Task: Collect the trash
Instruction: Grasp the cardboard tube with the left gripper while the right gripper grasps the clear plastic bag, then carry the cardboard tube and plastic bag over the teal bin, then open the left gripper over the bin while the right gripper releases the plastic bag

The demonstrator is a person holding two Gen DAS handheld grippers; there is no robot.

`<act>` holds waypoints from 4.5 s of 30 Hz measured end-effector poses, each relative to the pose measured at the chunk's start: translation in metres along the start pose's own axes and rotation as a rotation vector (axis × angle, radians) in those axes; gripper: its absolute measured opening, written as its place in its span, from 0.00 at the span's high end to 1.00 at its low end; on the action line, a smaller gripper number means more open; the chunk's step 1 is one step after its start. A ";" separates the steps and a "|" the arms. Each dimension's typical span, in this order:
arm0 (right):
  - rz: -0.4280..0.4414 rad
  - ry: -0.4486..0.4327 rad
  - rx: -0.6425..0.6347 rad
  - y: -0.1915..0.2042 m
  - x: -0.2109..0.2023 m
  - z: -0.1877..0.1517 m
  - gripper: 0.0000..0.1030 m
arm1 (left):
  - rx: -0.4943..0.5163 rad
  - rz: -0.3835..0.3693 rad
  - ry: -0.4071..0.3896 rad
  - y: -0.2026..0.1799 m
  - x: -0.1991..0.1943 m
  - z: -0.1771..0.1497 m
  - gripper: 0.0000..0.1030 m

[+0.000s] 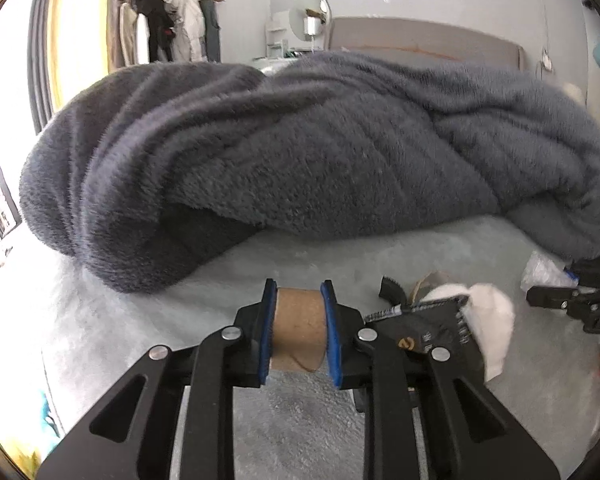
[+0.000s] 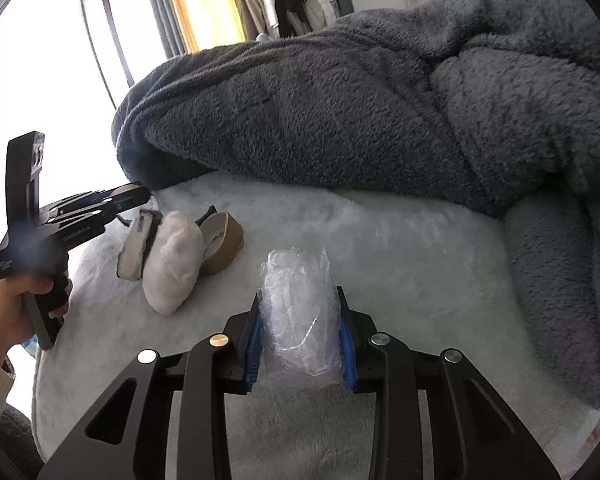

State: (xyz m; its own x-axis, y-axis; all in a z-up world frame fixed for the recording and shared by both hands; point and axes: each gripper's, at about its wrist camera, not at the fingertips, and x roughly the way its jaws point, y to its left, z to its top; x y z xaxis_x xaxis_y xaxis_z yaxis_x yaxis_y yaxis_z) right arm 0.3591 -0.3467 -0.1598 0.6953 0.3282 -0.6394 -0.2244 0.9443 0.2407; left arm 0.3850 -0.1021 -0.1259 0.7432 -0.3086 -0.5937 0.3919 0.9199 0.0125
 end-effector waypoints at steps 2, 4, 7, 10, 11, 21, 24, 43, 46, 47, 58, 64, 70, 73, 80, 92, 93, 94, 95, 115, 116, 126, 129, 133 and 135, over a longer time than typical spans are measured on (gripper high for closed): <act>-0.004 -0.007 0.014 0.001 -0.005 0.000 0.69 | -0.014 -0.001 -0.007 0.001 -0.008 0.000 0.77; -0.009 -0.017 0.033 0.003 -0.010 -0.002 0.69 | -0.010 0.002 -0.014 -0.002 -0.017 -0.001 0.77; -0.015 -0.025 0.065 0.010 -0.019 -0.003 0.69 | 0.001 0.008 -0.029 -0.007 -0.032 -0.002 0.77; -0.041 -0.029 0.088 0.018 -0.025 -0.004 0.69 | -0.014 0.015 -0.049 -0.010 -0.046 -0.004 0.77; -0.045 -0.027 0.099 0.020 -0.027 -0.004 0.69 | -0.020 0.018 -0.054 -0.011 -0.052 -0.006 0.77; -0.049 -0.072 0.153 0.045 -0.057 -0.012 0.69 | -0.094 0.117 -0.070 -0.006 -0.113 -0.041 0.77; -0.021 -0.090 0.161 0.054 -0.067 -0.015 0.69 | -0.107 0.164 -0.065 -0.005 -0.130 -0.053 0.77; 0.087 -0.085 0.037 0.150 -0.086 -0.033 0.69 | -0.238 0.301 0.040 0.028 -0.184 -0.117 0.77; 0.095 -0.076 0.006 0.167 -0.079 -0.030 0.69 | -0.254 0.310 0.051 0.038 -0.188 -0.125 0.77; 0.097 -0.074 -0.005 0.174 -0.077 -0.030 0.69 | -0.265 0.315 0.057 0.043 -0.190 -0.128 0.77; 0.159 -0.049 -0.095 0.240 -0.049 -0.021 0.69 | -0.338 0.374 0.139 0.094 -0.196 -0.163 0.77; 0.198 -0.024 -0.150 0.278 -0.031 -0.021 0.69 | -0.366 0.361 0.207 0.116 -0.199 -0.183 0.77; 0.251 0.007 -0.189 0.311 -0.018 -0.023 0.69 | -0.416 0.373 0.287 0.142 -0.201 -0.210 0.77; 0.265 0.021 -0.196 0.321 -0.013 -0.024 0.69 | -0.436 0.365 0.316 0.152 -0.200 -0.221 0.77; 0.305 0.098 -0.246 0.359 0.010 -0.036 0.69 | -0.517 0.324 0.418 0.175 -0.196 -0.254 0.77; 0.309 0.229 -0.303 0.398 0.050 -0.059 0.69 | -0.567 0.281 0.461 0.190 -0.202 -0.278 0.59; 0.307 0.236 -0.306 0.400 0.052 -0.060 0.69 | -0.577 0.283 0.461 0.192 -0.204 -0.279 0.55; 0.304 0.246 -0.310 0.402 0.055 -0.062 0.69 | -0.587 0.283 0.461 0.194 -0.206 -0.280 0.54; 0.301 0.253 -0.313 0.405 0.057 -0.064 0.69 | -0.595 0.284 0.459 0.197 -0.209 -0.282 0.53; 0.272 0.495 -0.344 0.436 0.128 -0.117 0.69 | -0.568 0.336 0.201 0.211 -0.266 -0.259 0.23; 0.273 0.509 -0.343 0.437 0.131 -0.119 0.69 | -0.560 0.336 0.184 0.212 -0.269 -0.256 0.22; 0.245 0.578 -0.389 0.453 0.150 -0.144 0.67 | -0.499 0.363 0.032 0.210 -0.302 -0.236 0.12; 0.232 0.595 -0.397 0.454 0.156 -0.148 0.65 | -0.509 0.378 -0.025 0.213 -0.315 -0.229 0.10; 0.233 0.612 -0.403 0.455 0.160 -0.154 0.44 | -0.503 0.418 -0.076 0.214 -0.329 -0.221 0.10; 0.236 0.614 -0.413 0.458 0.161 -0.156 0.42 | -0.494 0.423 -0.097 0.213 -0.334 -0.216 0.10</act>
State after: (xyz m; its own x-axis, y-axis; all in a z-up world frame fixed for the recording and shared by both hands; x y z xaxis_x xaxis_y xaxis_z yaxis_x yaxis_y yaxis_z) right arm 0.2617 0.1422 -0.2661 0.1213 0.3623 -0.9241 -0.6398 0.7403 0.2063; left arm 0.1028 0.2487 -0.0991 0.8330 0.1049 -0.5433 -0.2228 0.9623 -0.1558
